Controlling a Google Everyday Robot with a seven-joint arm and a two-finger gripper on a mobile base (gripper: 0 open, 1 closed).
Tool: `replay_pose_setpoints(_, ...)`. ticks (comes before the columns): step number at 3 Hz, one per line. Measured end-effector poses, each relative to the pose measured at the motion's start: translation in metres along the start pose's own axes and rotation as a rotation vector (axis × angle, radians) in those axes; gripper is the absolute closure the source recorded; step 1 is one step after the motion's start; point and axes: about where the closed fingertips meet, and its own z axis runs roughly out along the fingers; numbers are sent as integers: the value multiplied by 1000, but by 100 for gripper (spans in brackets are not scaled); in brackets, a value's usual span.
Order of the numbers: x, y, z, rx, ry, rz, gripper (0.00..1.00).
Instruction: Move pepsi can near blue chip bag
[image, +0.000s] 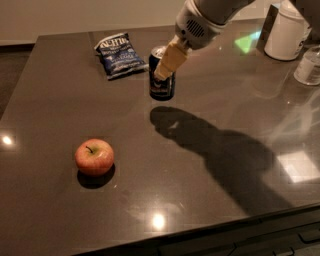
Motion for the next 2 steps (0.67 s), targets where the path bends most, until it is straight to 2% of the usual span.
replay_pose_setpoints(2, -52, -36, 37, 76, -13, 87, 100)
